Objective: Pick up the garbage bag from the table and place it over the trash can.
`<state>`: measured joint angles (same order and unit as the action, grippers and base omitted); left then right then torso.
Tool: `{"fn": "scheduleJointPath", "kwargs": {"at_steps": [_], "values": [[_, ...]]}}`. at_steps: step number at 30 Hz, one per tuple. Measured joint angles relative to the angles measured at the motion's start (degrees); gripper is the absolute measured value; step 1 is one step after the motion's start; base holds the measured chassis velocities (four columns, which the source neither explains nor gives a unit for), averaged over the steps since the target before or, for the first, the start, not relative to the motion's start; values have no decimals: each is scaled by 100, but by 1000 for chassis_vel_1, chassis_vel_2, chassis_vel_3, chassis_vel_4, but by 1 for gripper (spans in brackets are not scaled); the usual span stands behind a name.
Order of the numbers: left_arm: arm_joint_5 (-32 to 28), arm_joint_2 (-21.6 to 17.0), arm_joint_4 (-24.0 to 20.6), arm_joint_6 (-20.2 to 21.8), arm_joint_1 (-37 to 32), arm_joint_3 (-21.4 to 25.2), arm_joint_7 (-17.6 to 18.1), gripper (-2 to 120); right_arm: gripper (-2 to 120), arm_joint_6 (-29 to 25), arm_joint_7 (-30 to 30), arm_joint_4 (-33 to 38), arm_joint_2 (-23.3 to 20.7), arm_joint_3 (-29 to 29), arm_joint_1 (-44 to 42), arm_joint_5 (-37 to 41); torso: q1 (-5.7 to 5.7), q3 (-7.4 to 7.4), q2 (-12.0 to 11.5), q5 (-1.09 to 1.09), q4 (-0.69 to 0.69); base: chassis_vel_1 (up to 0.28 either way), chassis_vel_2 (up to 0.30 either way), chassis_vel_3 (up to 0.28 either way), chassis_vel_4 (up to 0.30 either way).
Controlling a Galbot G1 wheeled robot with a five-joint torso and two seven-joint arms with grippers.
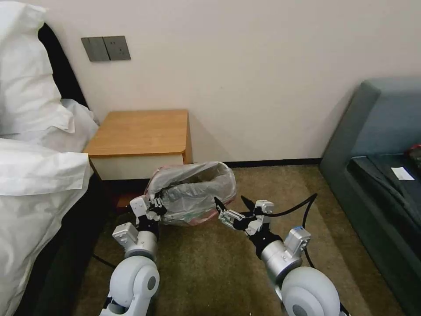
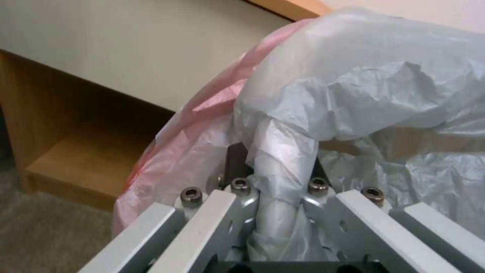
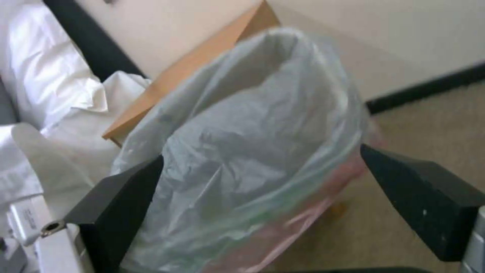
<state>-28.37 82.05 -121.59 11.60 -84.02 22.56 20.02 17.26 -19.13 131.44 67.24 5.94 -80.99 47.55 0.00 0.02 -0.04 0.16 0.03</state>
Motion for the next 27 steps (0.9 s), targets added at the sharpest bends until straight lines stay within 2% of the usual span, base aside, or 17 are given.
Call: {"fn": "scheduleJointPath", "kwargs": {"at_steps": [4,11,22,27], "values": [[31,56,-2,0,-15,-8,0,4,100,203,-280,-10,153,-19,-19,237,0,0,0,0,0,0,0,0,0],[39,66,-23,9,-2,-10,0,4,100,270,-294,-389,294,-14,-187,71,0,0,0,0,-1,0,0,0,0],[42,80,-66,30,-47,-21,-1,4,100,102,-39,-1009,477,110,20,-115,0,0,0,0,-1,0,0,0,0],[44,78,-66,36,-69,-21,-1,4,100,28,330,-1084,550,111,17,64,0,0,0,0,0,0,0,0,0]]}}
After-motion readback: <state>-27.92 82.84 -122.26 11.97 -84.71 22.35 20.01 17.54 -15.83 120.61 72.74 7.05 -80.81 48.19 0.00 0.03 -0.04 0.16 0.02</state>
